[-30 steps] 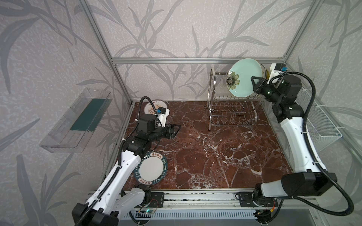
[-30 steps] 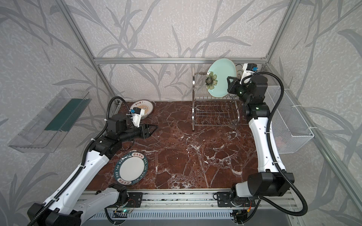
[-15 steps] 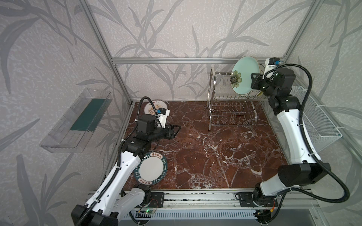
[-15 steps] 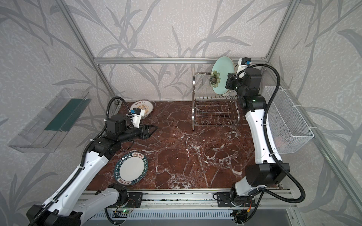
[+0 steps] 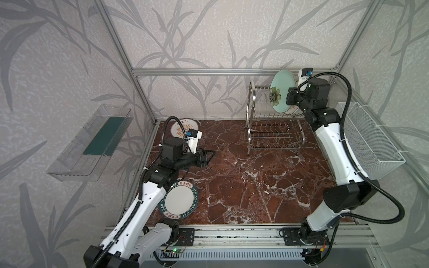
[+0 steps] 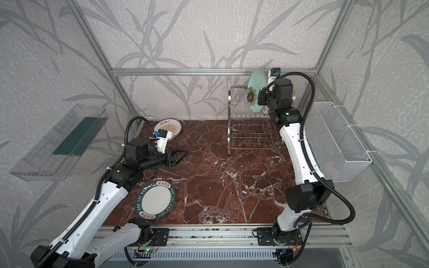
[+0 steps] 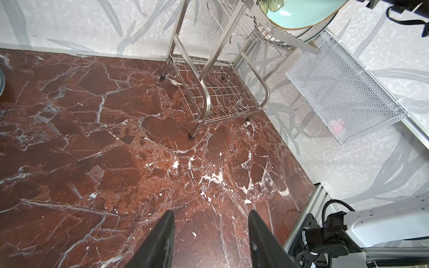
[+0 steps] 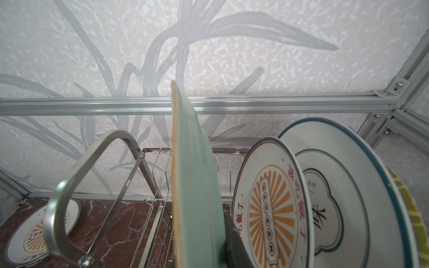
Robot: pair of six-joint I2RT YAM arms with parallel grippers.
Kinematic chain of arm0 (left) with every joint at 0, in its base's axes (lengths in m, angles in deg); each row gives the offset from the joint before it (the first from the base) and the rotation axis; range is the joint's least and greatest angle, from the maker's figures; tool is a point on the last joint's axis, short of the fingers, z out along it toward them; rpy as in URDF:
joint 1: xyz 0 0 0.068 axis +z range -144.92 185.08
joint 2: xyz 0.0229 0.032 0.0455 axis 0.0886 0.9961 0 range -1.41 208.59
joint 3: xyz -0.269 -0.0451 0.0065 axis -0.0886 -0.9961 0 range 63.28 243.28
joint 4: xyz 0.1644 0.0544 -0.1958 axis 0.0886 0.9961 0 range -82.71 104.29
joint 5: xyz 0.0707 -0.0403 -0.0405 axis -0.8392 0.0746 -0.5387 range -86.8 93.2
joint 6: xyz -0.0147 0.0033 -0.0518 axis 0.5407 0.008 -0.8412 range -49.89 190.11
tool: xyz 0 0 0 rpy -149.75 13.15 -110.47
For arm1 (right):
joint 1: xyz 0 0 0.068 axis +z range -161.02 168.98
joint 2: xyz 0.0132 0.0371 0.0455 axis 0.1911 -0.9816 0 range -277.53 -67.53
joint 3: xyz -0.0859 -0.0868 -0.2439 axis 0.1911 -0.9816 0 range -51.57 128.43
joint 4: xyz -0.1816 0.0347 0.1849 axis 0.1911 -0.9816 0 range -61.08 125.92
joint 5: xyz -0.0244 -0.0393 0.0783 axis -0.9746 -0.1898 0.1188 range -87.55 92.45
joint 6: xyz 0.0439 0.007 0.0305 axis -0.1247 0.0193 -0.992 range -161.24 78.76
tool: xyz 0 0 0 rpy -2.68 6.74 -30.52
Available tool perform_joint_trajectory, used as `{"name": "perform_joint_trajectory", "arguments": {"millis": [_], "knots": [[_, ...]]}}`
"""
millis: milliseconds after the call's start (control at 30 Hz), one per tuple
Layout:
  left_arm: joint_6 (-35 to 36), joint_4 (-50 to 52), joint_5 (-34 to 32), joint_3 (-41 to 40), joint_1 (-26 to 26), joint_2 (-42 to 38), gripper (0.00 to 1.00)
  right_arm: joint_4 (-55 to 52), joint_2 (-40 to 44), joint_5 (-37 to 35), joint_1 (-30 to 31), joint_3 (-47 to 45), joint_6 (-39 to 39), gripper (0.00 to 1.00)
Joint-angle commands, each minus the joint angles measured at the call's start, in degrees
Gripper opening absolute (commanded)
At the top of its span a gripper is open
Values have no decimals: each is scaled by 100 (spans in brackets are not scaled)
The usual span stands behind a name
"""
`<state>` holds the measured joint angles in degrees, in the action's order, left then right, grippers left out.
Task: Load plates into a dish rack
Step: Place the plate on the dish rack.
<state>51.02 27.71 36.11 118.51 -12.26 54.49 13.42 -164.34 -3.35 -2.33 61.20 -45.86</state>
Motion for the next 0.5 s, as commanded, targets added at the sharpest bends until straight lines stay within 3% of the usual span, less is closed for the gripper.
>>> {"name": "perform_joint_trajectory", "arguments": {"millis": [0, 467], "knots": [[74, -103, 75, -64, 29, -97, 50, 684, 67, -317, 31, 428, 75, 0], [72, -146, 80, -90, 38, -108, 49, 741, -38, -693, 116, 523, 189, 0]]}}
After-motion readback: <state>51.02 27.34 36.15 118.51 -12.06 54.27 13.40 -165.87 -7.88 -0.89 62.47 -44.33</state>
